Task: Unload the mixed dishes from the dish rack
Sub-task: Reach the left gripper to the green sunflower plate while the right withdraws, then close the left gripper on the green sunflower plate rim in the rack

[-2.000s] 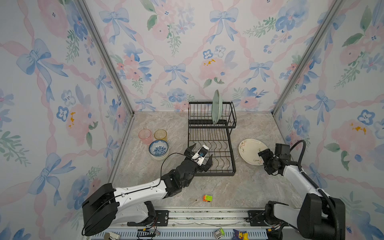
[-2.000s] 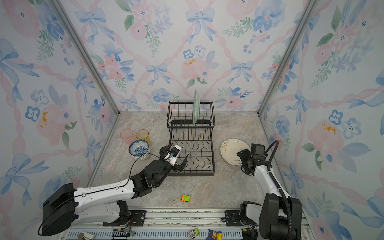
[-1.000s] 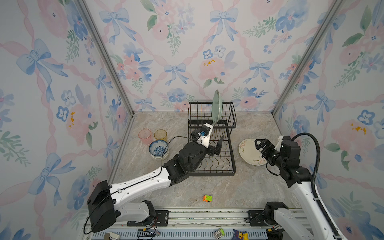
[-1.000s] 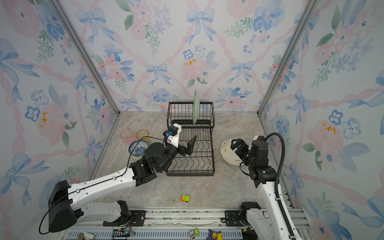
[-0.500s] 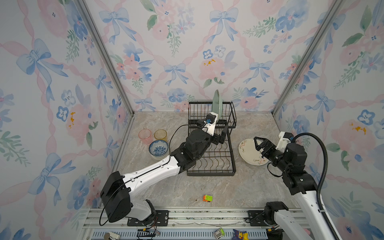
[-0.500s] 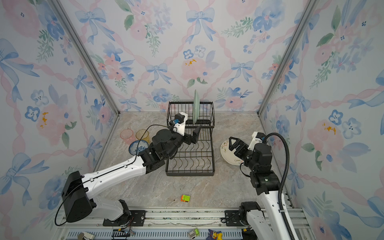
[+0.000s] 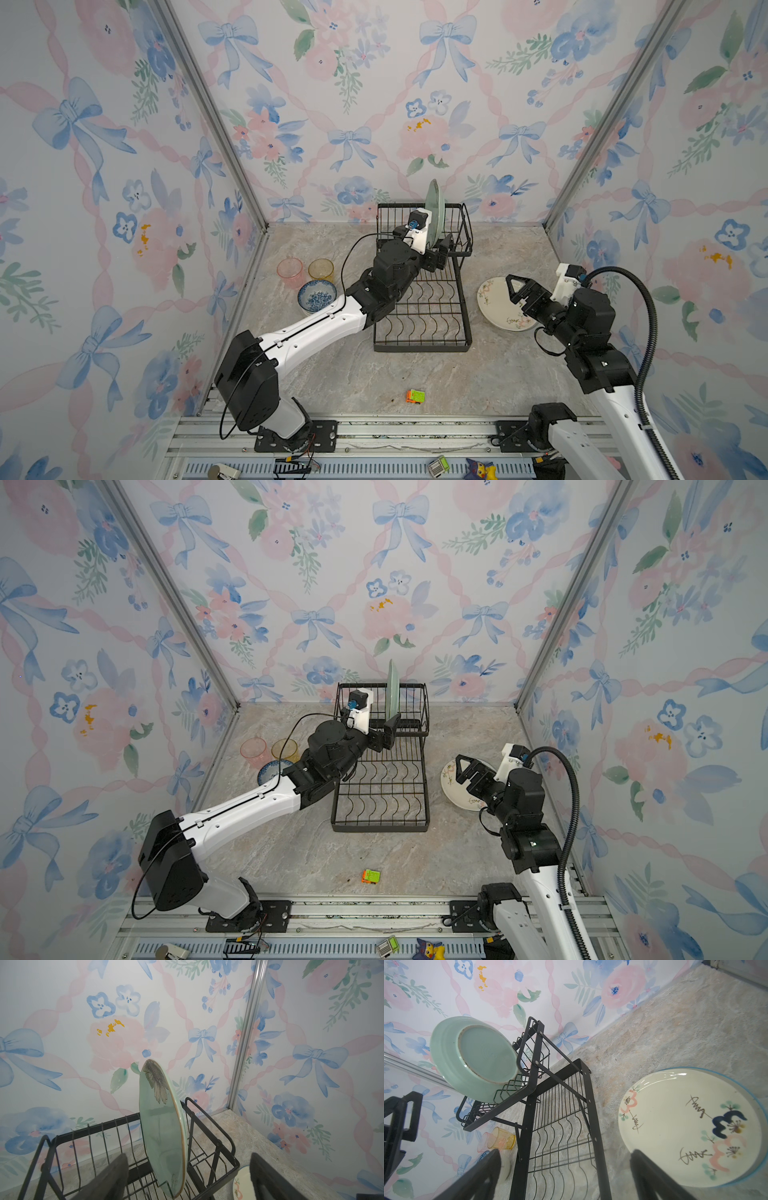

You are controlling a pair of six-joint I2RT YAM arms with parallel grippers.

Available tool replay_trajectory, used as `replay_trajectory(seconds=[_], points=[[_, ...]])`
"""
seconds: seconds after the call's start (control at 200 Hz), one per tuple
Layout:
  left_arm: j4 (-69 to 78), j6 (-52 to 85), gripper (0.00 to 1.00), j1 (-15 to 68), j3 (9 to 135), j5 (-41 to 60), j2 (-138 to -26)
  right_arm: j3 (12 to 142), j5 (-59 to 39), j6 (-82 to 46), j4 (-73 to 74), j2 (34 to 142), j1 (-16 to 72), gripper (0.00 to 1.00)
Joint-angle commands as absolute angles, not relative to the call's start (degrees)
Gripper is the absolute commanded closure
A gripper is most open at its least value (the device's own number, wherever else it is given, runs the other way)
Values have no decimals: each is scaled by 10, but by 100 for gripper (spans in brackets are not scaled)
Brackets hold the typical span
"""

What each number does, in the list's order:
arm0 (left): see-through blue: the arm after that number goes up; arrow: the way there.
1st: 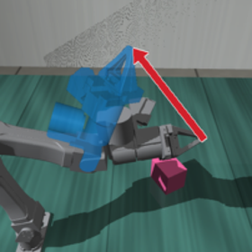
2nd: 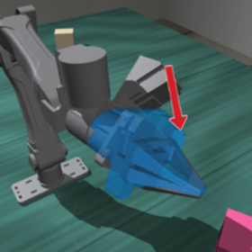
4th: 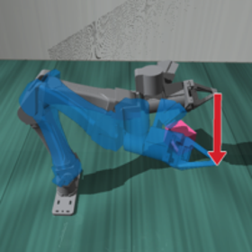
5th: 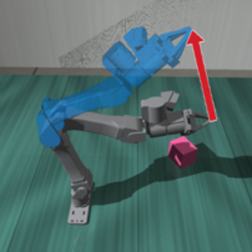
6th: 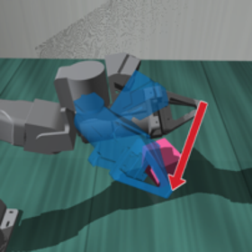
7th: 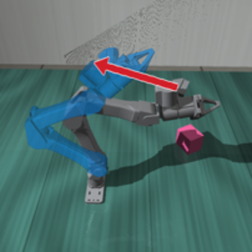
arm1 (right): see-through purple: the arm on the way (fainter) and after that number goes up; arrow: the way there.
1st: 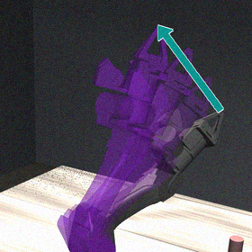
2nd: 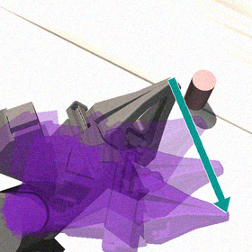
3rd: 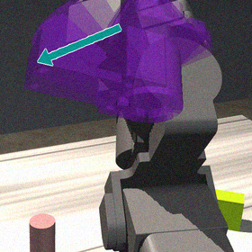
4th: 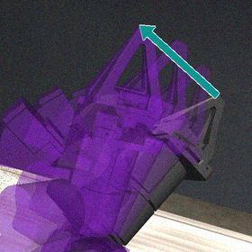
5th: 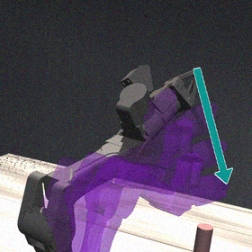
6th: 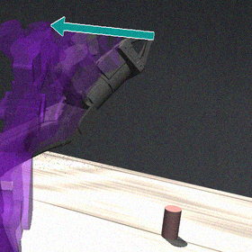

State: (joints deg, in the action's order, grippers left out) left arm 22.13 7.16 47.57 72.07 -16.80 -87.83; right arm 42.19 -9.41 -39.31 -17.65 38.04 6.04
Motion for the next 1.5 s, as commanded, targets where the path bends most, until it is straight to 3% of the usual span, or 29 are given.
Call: replay_trajectory(seconds=[0.0,0.2,0.335,0.55,0.83,1.08,1.495], points=[[220,87,9,466,742,-148,-898,418,-85,-377,-196,373,69,2],[220,87,11,457,775,-148,-938,417,-83,-376,-206,375,69,2],[220,84,23,450,795,-145,-961,414,-81,-375,-214,373,70,2],[219,80,35,446,824,-166,-996,413,-72,-371,-230,375,70,2],[217,72,40,446,845,-205,-1026,410,-69,-372,-232,383,70,2],[216,50,53,446,856,-211,-1036,409,-61,-373,-239,382,70,2],[212,21,63,444,873,-224,-1051,410,-49,-365,-247,381,69,2]])
